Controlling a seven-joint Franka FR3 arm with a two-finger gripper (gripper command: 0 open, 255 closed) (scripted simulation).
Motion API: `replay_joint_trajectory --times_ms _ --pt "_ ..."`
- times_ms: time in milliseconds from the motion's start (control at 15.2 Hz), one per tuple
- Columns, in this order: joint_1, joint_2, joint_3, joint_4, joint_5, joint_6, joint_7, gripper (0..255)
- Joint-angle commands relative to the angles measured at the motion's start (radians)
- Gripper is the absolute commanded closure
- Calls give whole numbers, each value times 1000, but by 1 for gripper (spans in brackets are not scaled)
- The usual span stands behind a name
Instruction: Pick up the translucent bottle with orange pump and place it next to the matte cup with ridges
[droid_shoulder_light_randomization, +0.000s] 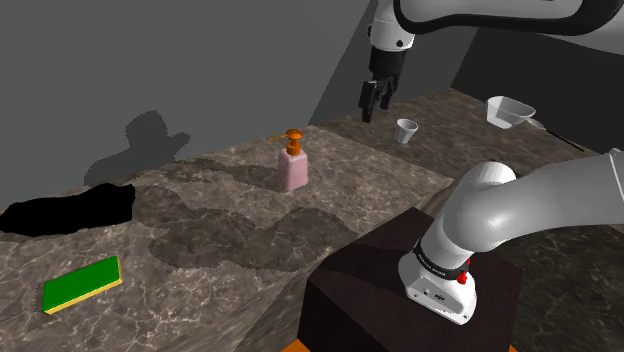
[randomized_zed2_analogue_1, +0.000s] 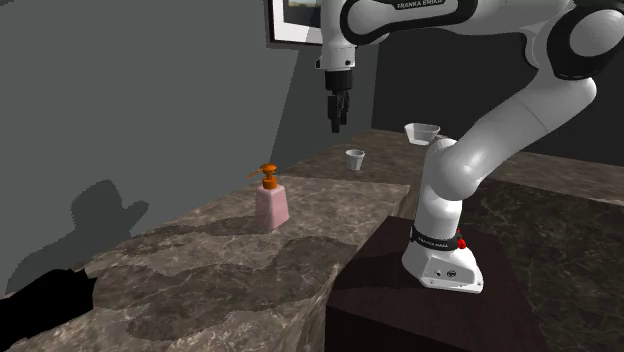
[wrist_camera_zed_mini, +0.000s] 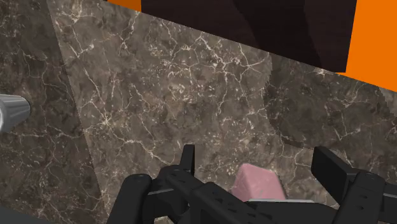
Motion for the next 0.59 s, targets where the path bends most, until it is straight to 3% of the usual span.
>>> replay_joint_trajectory --times_ms 0,528 --pt "0 0 0 0 0 0 0 0" --pt "15 181 75 -44 32 316 145 0"
